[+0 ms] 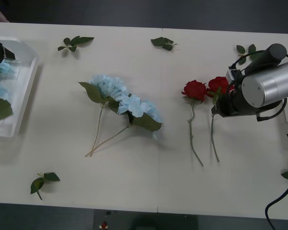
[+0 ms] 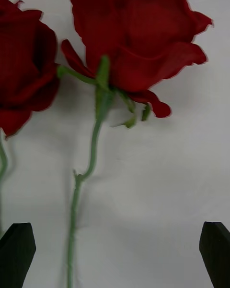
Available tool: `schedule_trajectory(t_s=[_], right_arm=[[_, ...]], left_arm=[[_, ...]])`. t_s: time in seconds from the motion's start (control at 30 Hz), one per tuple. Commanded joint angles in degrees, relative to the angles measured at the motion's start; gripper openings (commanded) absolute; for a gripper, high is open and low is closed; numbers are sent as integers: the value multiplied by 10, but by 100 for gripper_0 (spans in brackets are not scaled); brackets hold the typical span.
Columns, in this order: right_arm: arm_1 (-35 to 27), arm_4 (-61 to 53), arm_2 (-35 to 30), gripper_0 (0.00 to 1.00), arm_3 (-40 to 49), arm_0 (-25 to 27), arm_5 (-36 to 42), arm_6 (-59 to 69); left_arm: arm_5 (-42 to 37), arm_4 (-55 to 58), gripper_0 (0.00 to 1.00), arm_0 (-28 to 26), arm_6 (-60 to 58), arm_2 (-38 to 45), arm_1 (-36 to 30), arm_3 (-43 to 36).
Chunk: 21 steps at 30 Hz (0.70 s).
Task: Put the red flowers into the right box and the blue flowers into the left box
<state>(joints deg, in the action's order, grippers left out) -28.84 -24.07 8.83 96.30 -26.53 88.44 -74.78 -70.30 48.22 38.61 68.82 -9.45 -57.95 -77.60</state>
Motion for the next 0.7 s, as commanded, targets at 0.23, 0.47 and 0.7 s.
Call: schedule_trajectory(t_s=[0.23, 0.47, 0.7], right_arm=[[35, 17, 14, 100, -52, -15, -89, 43], [48, 38, 15, 100, -83, -15, -120, 44], [53, 52, 20, 100, -110, -15, -147, 44]], left_arm=[[-1, -26, 100, 2, -13, 18, 88, -50], [-5, -47, 100, 2, -11, 14, 160, -77], [-5, -62, 100, -9, -11, -8, 208, -106]])
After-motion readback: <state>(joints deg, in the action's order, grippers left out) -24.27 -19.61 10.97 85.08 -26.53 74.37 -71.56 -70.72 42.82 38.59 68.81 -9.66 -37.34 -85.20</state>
